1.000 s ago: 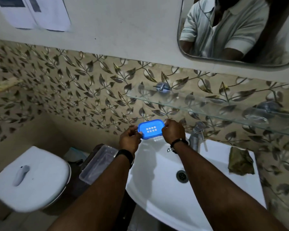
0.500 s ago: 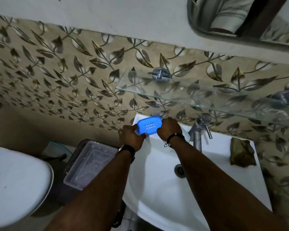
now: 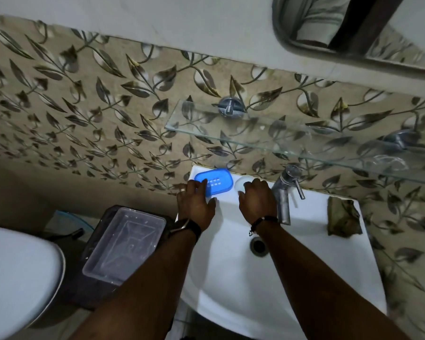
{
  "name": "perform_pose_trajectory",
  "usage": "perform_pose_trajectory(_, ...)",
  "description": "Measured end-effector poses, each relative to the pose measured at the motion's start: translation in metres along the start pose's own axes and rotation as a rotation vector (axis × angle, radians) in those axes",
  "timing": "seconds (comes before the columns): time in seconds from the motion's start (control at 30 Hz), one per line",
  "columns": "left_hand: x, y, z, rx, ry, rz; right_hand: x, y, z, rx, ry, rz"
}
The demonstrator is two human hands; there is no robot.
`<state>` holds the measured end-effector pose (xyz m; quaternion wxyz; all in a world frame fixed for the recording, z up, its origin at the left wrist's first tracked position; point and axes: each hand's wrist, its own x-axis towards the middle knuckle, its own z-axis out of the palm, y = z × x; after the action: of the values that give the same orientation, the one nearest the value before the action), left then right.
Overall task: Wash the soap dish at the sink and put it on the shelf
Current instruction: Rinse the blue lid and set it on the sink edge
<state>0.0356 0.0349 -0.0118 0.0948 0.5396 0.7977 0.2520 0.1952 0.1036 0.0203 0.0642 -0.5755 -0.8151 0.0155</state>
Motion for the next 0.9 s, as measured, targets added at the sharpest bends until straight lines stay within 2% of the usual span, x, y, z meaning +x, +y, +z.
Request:
perform_pose_trajectory(0.17,-0.007,0.026,0.01,0.048,-0.065,0.372,-0.016,0.006,-0.007,-0.213,-0.055,-0.083)
perform_pose_trajectory(0.3,0.0,0.042,0.019,0.191,-0.188,0.535,-0.024,0.007,-0.01,-0.286,-0.054,-0.122)
perform_pose_trajectory(0.47,0.013,0.052,0.027,0.187,-0.242,0.595,-0.028,0.007,-0.017,-0.283,-0.055,-0.116)
perform_pose_trajectory(0.6,0.02,0.057,0.027,0.163,-0.241,0.555,-0.023,0.009,-0.011,-0.214,-0.102,-0.125)
perform_pose_trajectory(0.77,0.019,0.061,0.019,0.132,-0.148,0.543,-0.025,0.01,-0.018,-0.193,-0.081,-0.128)
perform_pose_trajectory(0.9,0.01,0.062,-0.002,0.117,-0.063,0.593,-0.038,0.004,-0.041,-0.171,0.022,-0.152)
